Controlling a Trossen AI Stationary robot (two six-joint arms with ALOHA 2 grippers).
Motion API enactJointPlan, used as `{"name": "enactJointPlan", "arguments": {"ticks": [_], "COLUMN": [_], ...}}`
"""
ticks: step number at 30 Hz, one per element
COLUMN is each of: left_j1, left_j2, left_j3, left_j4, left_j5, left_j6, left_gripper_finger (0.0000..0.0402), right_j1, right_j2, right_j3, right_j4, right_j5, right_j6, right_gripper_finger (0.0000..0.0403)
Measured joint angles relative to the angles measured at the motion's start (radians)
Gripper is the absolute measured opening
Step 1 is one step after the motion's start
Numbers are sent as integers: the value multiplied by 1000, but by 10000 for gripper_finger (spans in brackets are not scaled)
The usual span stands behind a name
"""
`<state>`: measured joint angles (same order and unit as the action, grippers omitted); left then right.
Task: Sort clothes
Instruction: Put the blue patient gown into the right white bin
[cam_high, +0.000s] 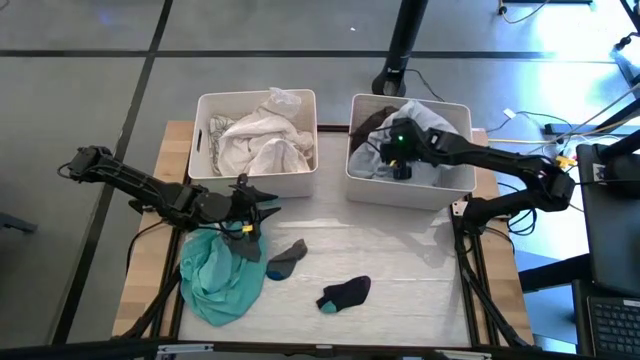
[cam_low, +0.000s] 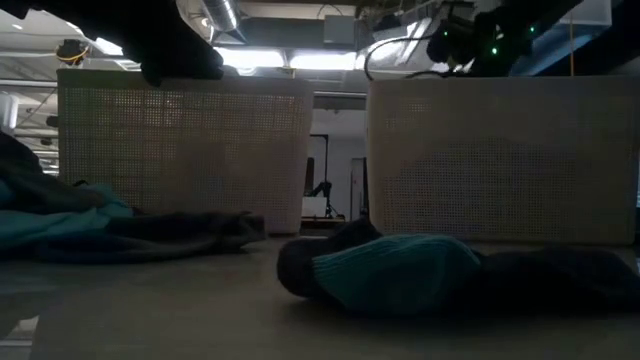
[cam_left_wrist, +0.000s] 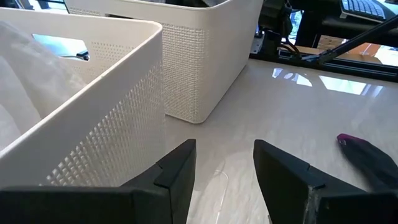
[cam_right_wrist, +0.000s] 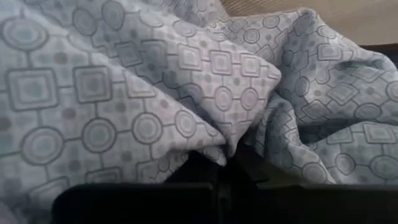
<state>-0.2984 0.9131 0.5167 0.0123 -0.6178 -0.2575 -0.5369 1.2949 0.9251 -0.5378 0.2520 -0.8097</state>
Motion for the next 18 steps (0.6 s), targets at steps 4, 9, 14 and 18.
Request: {"name": "enactJointPlan", "arguments": {"ticks": [4,9,14,18], "left_j1": [0,0,0,0], "left_j2": [0,0,0,0], "left_j3": [0,0,0,0], "left_j4": [0,0,0,0], "left_j5": [0,0,0,0], "left_j6": [3,5,7,7], "left_gripper_finger": [153,153,153,153], "right_j1": [0,0,1,0], "right_j2": [0,0,0,0], "right_j3": [-20,2,83,204], "right_j4": [14,8,-69,-195], "right_j5": [4,76,101,124], "right_j6": [0,43,47,29], "right_gripper_finger": [15,37,117,176]}}
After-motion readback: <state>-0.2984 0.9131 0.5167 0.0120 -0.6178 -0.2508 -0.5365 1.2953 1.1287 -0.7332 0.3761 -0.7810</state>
